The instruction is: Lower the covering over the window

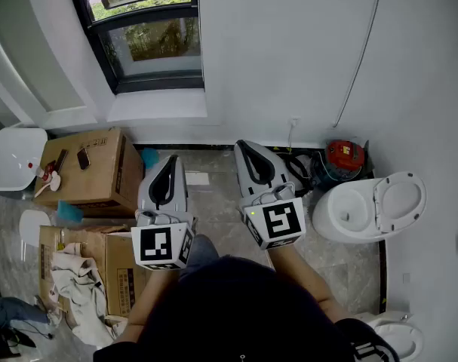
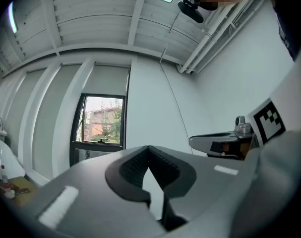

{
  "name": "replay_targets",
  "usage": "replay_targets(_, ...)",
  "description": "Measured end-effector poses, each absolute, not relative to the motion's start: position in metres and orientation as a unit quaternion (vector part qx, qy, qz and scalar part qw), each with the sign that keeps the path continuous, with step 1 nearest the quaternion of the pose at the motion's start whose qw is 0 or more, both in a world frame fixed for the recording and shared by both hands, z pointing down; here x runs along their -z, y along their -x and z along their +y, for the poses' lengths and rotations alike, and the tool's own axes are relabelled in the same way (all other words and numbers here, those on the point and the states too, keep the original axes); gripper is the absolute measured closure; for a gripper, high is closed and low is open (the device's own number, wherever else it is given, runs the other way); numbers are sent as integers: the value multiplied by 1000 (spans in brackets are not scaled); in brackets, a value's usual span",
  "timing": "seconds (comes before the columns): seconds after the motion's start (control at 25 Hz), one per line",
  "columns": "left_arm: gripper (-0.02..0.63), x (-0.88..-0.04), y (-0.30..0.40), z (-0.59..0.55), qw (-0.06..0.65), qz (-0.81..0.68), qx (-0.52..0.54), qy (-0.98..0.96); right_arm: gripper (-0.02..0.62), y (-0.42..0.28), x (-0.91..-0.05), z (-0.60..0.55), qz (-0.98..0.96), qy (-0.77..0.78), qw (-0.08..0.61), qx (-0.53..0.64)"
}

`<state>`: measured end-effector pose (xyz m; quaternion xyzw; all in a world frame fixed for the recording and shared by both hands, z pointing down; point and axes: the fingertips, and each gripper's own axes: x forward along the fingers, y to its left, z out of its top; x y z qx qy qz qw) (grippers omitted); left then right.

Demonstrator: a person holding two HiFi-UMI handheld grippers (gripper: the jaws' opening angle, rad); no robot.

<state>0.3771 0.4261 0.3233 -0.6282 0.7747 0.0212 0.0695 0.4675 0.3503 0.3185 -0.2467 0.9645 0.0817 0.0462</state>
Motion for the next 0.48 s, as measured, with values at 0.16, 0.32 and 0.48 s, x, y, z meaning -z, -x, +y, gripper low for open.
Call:
replay_targets(0.16, 597, -327, -370, 415, 65, 766, -27, 639, 583, -455, -326, 341, 971, 229, 44, -60)
replay_targets(0.32, 597, -338, -352, 394, 56, 751, -26, 657, 583, -440, -337, 320, 970, 233, 38, -49)
replay_targets(0.48, 596, -353, -326, 364, 42, 733, -24, 679, 583, -424, -346, 289, 968, 247, 25, -47)
